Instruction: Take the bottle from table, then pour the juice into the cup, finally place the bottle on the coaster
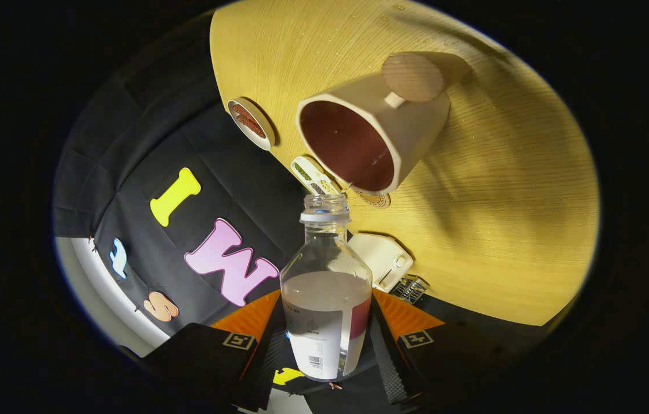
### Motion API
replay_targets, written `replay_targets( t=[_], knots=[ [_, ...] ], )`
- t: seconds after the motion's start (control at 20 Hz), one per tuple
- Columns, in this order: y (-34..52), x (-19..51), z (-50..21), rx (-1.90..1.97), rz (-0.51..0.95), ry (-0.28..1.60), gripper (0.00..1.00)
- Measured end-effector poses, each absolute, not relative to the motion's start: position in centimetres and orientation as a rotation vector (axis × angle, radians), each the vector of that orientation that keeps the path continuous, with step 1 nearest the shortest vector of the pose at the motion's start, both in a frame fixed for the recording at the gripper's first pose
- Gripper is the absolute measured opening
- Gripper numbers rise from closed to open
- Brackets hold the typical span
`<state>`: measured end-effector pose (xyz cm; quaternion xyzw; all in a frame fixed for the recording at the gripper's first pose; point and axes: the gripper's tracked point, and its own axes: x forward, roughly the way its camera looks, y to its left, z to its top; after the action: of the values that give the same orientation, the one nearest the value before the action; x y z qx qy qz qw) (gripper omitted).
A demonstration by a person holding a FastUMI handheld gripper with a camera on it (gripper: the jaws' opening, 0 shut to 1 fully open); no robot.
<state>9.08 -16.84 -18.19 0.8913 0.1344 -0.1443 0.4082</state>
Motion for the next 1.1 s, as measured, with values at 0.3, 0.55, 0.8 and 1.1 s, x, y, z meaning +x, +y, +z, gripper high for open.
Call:
replay_targets(
  t=[0.3,0.55,0.8,1.1],
  knots=[
    [-17.7,8.6,-18.3,2.258,-0.394,0.306,0.76],
    [-18.6,8.3,-18.4,2.283,-0.416,0.287,0.76],
    [-19.4,8.2,-18.5,2.300,-0.431,0.274,0.76],
    [-19.7,8.0,-18.4,2.301,-0.432,0.264,0.76]
  ],
)
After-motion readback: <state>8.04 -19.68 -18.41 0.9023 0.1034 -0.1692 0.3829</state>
